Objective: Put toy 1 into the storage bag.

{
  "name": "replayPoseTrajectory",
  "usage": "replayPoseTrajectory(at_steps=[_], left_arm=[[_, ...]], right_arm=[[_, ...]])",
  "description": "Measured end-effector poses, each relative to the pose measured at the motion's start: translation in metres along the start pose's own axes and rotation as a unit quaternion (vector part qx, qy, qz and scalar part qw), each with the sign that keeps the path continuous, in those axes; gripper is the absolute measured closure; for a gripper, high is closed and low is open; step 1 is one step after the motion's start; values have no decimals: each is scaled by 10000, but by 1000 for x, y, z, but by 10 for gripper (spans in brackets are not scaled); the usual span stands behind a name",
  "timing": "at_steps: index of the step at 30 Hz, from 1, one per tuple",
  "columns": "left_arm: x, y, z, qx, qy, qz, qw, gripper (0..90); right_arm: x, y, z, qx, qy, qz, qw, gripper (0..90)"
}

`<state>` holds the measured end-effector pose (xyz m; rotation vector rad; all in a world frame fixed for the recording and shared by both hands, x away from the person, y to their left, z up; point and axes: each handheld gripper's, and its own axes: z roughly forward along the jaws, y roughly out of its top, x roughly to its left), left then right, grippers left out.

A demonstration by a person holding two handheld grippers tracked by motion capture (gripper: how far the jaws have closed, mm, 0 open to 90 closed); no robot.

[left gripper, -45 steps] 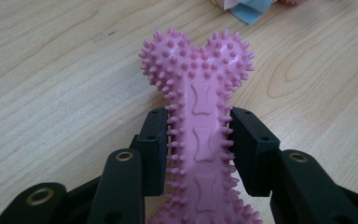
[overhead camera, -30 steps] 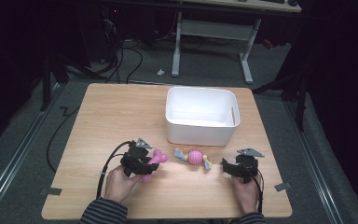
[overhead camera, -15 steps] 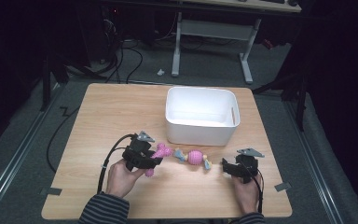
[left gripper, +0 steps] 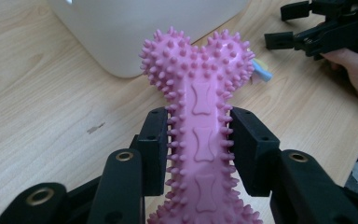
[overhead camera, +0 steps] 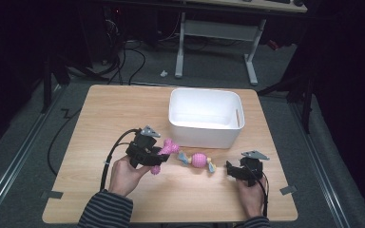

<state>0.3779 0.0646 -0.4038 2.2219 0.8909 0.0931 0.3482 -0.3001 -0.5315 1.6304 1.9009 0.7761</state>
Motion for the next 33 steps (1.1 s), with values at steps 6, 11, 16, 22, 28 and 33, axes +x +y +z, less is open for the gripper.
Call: replayPoseTrajectory(at_steps=[6,11,16,22,28,33], left_arm=[[-1,12,-4,-60,-63,72,9999,592],[0,21,-7,-149,-125,65,9998,593],[-1,30,-9,-190,-153,143,9996,592],[0,43,-14,-236,-186,202,9993,592],[-1,57,-15,-212,-136,309,9992,592],[0,67,-12,-174,-111,362,9991,592]], right_arm=[[0,0,0,9,-6,0,10000,171],[0,0,0,-2,-3,-1,10000,172],[0,0,0,0,-3,1,10000,172],[0,0,0,-2,-3,-3,10000,172],[0,0,0,5,-4,5,10000,172],[0,0,0,-5,0,0,10000,172]])
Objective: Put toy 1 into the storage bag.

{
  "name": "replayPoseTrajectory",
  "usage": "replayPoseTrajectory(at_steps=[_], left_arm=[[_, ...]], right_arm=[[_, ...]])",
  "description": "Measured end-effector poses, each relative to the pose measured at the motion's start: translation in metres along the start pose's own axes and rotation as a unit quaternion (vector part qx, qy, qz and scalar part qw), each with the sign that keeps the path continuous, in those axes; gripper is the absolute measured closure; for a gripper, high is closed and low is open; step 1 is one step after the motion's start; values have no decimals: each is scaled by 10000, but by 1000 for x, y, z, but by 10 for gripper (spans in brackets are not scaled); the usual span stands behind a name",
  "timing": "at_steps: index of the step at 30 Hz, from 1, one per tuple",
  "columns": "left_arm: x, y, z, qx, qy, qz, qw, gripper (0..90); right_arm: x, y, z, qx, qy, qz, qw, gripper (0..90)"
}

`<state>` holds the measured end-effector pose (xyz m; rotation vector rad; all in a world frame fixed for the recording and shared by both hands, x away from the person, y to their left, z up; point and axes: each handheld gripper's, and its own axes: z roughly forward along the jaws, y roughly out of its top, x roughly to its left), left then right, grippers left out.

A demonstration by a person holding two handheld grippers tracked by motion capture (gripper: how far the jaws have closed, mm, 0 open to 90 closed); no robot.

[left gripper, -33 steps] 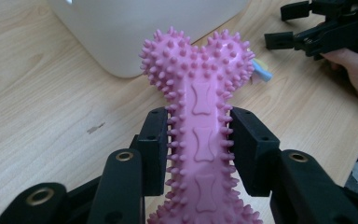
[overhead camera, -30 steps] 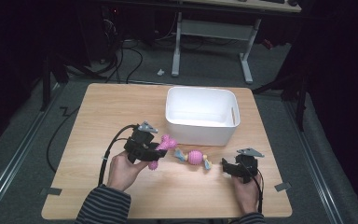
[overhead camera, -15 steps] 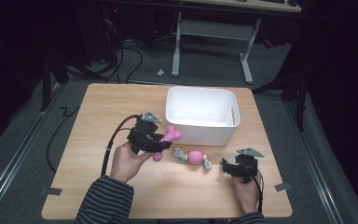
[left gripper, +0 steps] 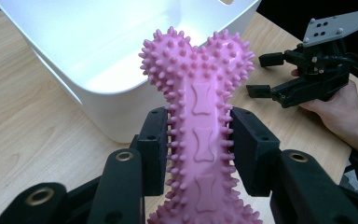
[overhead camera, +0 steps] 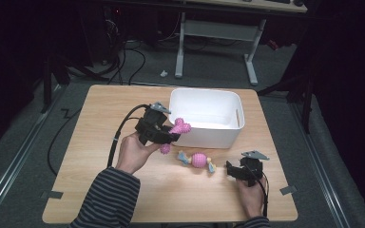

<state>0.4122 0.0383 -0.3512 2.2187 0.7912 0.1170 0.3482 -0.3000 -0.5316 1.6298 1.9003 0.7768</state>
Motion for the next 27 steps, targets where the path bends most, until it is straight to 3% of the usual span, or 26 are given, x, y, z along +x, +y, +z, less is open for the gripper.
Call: replayPoseTrajectory(at_steps=[13,19,27], left_arm=[[2,25,14,74,-55,108,9999,592],[4,36,16,146,62,208,9997,592],[7,52,20,128,66,223,9996,593]], right_arm=[[0,0,0,1,-3,6,10000,172],[0,0,0,-3,0,3,10000,172],[0,0,0,-1,0,3,10000,172]])
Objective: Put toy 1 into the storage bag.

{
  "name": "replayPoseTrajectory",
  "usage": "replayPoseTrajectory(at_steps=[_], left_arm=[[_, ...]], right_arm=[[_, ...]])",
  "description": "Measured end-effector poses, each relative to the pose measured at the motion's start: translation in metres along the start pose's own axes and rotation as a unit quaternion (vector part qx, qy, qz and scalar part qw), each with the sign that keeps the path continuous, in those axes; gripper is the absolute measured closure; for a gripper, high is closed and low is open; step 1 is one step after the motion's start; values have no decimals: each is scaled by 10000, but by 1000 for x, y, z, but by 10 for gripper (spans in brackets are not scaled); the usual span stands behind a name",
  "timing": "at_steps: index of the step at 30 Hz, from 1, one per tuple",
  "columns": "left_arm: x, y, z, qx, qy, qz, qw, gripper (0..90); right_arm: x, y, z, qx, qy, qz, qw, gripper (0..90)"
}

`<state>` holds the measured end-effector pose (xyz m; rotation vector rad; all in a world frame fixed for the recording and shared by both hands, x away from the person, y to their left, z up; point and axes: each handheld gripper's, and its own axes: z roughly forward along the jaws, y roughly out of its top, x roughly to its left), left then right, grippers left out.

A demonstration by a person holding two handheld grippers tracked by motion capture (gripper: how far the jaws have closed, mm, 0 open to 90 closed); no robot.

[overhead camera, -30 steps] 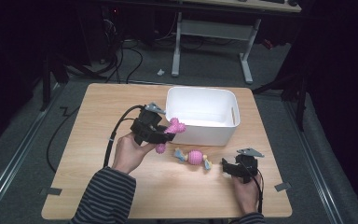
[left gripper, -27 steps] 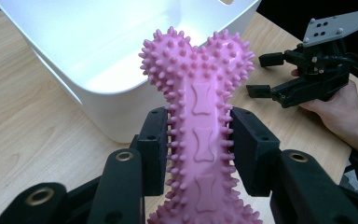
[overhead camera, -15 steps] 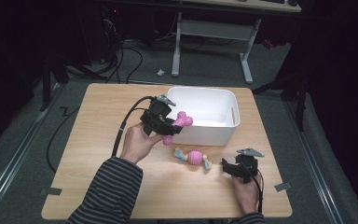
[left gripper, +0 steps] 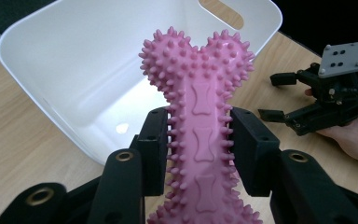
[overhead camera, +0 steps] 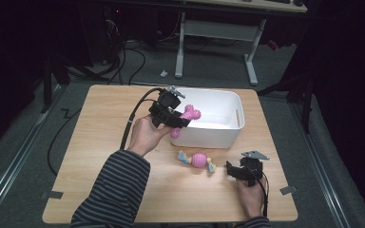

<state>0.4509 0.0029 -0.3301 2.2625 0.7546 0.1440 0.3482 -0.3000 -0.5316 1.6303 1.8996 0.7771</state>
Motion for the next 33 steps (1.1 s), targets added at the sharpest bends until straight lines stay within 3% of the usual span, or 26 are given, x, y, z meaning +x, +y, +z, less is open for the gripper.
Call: replayPoseTrajectory(at_steps=[18,33], left_arm=[[-1,22,24,107,109,76,9999,592],[13,33,48,120,150,-148,9997,592]], right_arm=[[0,0,0,2,-2,3,10000,171],[0,0,0,1,6,-17,10000,173]])
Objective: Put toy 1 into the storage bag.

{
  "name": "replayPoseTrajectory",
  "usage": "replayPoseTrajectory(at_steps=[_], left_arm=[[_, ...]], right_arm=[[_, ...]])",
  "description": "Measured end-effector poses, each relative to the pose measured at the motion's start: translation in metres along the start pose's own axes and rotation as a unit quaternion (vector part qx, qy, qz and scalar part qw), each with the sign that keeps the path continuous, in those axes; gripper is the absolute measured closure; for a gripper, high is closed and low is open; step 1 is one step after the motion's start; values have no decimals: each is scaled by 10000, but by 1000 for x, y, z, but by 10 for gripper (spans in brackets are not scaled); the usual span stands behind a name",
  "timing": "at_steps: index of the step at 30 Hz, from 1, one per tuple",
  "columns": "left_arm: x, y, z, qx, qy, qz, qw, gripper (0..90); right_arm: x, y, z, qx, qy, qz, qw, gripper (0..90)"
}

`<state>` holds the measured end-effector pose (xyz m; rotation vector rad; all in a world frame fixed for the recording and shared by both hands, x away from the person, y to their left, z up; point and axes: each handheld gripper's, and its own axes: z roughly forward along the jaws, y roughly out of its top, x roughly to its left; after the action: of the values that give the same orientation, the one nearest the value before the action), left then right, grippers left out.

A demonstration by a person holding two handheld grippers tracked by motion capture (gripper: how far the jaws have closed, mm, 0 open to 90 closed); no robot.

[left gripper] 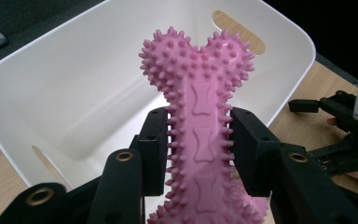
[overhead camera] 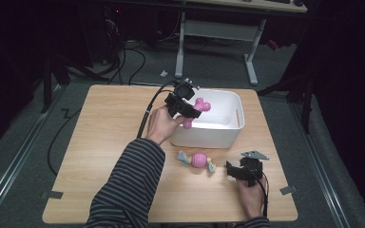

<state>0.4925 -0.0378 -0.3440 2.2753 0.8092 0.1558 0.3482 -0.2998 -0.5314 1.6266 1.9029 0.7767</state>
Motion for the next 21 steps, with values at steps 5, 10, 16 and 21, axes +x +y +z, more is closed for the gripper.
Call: replayPoseTrajectory(at_steps=[5,10,16,21], left_arm=[[4,2,7,-4,8,-65,10000,592],[6,4,14,23,88,-92,9999,592],[8,6,19,5,138,-151,9998,591],[9,9,24,-14,166,-178,9997,592]], right_arm=[[0,0,0,0,9,-2,10000,174],[0,0,0,4,3,-17,10000,175],[0,0,0,4,7,-33,10000,177],[0,0,0,0,5,-40,10000,177]])
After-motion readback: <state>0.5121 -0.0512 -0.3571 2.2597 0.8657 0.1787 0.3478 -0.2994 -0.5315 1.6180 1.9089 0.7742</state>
